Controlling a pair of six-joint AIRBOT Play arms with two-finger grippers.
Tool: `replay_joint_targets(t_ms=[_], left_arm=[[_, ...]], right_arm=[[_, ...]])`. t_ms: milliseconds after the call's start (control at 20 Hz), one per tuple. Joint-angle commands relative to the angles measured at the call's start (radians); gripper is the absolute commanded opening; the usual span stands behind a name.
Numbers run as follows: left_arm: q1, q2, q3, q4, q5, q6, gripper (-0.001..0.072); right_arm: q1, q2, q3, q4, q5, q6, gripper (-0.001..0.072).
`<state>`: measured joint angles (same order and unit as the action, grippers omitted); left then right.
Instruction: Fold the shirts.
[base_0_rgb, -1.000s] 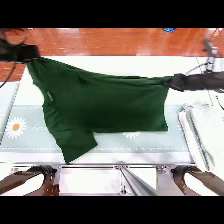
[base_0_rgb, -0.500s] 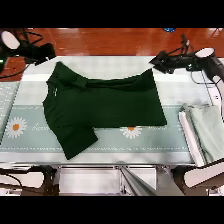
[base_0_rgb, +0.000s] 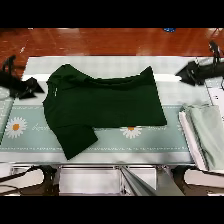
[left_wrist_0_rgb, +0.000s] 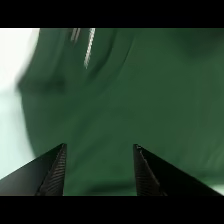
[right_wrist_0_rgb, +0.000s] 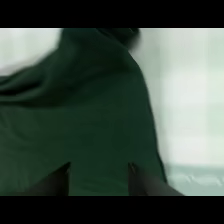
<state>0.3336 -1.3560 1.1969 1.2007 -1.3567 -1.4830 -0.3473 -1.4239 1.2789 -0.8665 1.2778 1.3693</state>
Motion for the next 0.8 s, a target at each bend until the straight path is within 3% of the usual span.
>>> replay_joint_targets(t_ms=[0,150,300,750], left_arm=[[0.132,0.186,-0.315,-0.084,0.014,0.079,0.0504],[0.274,0.319,-0.544,-0.200,0.022,0.131,0.0505],[0.355,0.340,-0.679,-0.295,0.064,0.182,0.0505],[0.355,0.188,-0.723,-0.326,0.191,0.187,0.0504]], right_arm=[[-0.032,0.270,-0.407,-0.078,-0.140,-0.040,0.0414],[-0.039,0.442,-0.666,-0.060,-0.205,-0.052,0.0414],[-0.039,0.507,-0.787,0.005,-0.205,-0.086,0.0414],[-0.039,0.507,-0.799,0.084,-0.186,-0.096,0.0414]])
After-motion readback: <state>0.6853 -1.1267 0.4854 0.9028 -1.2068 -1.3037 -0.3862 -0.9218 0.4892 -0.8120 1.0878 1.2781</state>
